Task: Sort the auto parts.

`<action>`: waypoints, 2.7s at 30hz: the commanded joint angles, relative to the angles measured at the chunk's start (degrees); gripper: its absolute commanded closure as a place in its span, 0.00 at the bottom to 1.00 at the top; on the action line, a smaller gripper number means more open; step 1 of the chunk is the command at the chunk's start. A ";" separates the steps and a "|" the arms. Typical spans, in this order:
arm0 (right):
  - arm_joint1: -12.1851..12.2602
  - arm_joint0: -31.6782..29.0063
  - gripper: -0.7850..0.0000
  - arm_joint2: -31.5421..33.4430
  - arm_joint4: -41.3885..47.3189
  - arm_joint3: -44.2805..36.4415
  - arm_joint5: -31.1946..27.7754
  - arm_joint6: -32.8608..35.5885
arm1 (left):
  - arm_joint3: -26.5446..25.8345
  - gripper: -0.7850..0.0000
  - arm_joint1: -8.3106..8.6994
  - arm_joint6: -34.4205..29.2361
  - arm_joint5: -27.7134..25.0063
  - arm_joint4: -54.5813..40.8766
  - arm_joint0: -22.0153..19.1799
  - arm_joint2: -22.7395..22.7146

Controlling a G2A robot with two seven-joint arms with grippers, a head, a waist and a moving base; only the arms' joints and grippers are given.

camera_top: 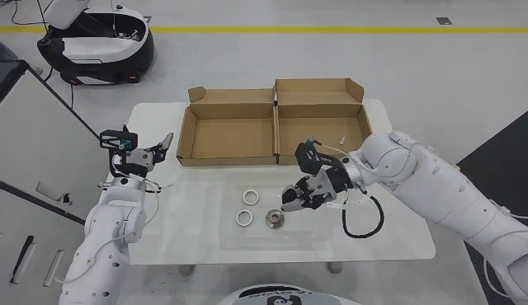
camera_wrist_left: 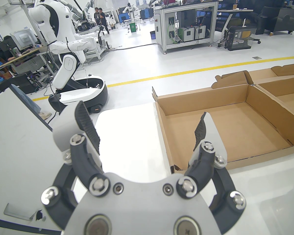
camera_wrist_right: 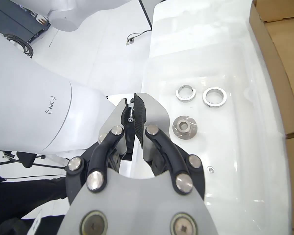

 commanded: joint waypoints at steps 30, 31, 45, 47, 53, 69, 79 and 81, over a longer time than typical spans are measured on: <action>1.07 24.83 1.00 -20.23 23.07 0.94 -8.66 -8.68 | 0.00 0.00 0.00 0.00 0.00 0.00 0.00 0.00; 1.07 24.83 1.00 -20.23 23.07 0.94 -8.66 -8.68 | 0.00 0.00 0.00 0.00 0.00 0.00 0.00 0.00; 1.07 24.83 1.00 -20.23 23.07 0.94 -8.66 -8.68 | 0.00 0.00 0.00 0.00 0.00 0.00 0.00 0.00; 1.07 24.83 1.00 -20.23 23.07 0.94 -8.66 -8.68 | 0.00 0.00 0.00 0.00 0.00 0.00 0.00 0.00; 1.07 24.83 1.00 -20.23 23.07 0.94 -8.66 -8.68 | 0.00 0.00 0.00 0.00 0.00 0.00 0.00 0.00; -0.34 9.94 1.00 -2.21 40.57 -8.85 -8.66 -8.69 | 0.00 0.00 0.00 0.00 0.00 0.00 0.00 0.00; -4.10 1.94 1.00 7.53 47.82 -12.98 -8.66 -8.68 | 0.00 0.00 0.00 0.00 0.00 0.00 0.00 0.00; -5.07 0.65 1.00 9.11 49.63 -13.66 -8.66 -8.68 | 0.00 0.00 0.00 0.00 0.00 0.00 0.00 0.00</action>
